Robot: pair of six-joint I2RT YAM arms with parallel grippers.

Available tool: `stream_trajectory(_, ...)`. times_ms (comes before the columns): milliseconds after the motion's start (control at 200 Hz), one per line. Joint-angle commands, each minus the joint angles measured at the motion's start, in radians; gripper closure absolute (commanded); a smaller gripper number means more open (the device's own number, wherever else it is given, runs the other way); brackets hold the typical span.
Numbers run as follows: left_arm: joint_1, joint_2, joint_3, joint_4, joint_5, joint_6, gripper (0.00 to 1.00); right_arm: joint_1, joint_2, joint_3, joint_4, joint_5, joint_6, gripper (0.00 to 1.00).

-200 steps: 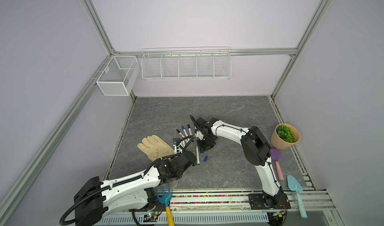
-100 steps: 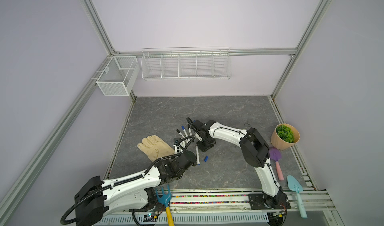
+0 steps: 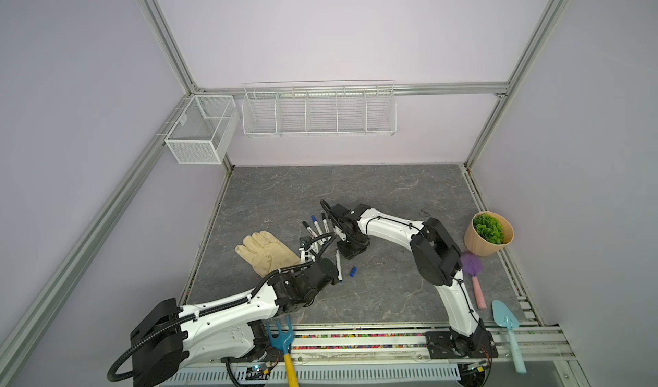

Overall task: Insert the pens into the pen caps
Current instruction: 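Close the right gripper on a blue cap, then lift the blue cap with the right gripper above the held marker tip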

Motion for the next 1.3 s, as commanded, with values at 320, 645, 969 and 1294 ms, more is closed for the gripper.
stream_trajectory(320,0.006,0.002,0.026,0.002,-0.004,0.002,1.00,-0.008,0.115,0.034,0.042,0.085,-0.024,0.70)
stream_trajectory(645,0.005,-0.001,0.024,0.041,0.025,0.071,1.00,-0.044,-0.012,-0.086,0.180,-0.010,-0.009,0.86)
stream_trajectory(969,0.004,0.061,0.058,0.209,0.288,0.364,1.00,-0.224,-0.583,-0.485,0.532,-0.303,0.103,0.89)
stream_trajectory(1294,-0.044,0.147,0.115,0.386,0.381,0.455,1.00,-0.246,-0.870,-0.663,0.765,-0.449,0.210,0.89)
